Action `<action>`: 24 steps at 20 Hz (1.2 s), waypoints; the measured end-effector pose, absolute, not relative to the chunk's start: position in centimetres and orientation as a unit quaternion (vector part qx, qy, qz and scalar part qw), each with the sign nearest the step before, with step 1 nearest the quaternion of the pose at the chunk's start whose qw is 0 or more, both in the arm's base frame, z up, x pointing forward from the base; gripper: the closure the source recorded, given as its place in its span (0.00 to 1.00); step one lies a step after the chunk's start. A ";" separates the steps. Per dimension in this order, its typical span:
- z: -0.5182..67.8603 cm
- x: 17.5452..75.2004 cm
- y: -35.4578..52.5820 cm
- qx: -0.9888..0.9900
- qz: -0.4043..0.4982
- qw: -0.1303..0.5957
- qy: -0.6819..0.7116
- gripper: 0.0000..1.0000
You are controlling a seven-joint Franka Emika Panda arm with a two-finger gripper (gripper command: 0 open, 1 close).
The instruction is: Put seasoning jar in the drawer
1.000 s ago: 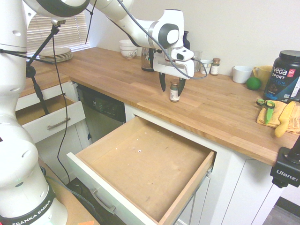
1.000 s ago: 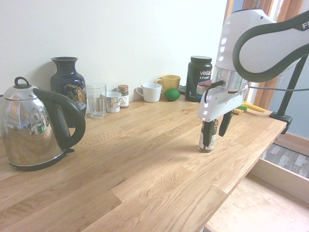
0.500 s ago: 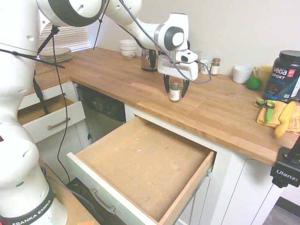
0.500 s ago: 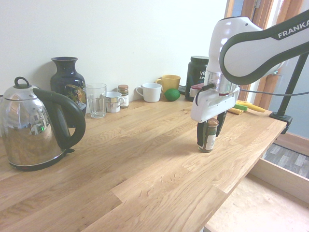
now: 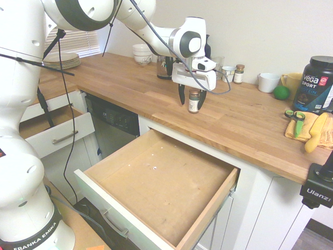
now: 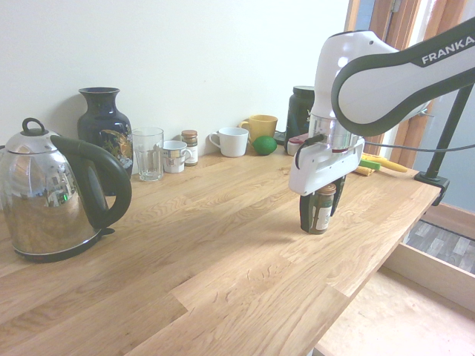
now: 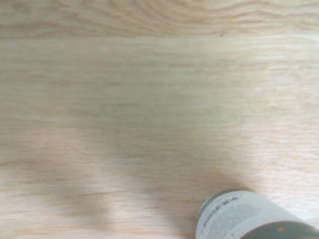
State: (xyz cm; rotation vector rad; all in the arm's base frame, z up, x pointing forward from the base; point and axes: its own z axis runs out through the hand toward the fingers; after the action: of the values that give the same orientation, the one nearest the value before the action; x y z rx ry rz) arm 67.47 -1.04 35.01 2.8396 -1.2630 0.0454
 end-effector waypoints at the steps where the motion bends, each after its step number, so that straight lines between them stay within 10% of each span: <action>1: 35.0 67.5 -1.1 0.913 0.014 0.017 -0.407 1.00; 24: 34.6 67.5 -1.9 0.908 0.013 0.018 -0.417 1.00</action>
State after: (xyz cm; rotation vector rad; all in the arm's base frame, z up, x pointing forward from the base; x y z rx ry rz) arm 67.49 -1.86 34.63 2.8222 -1.2968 0.0393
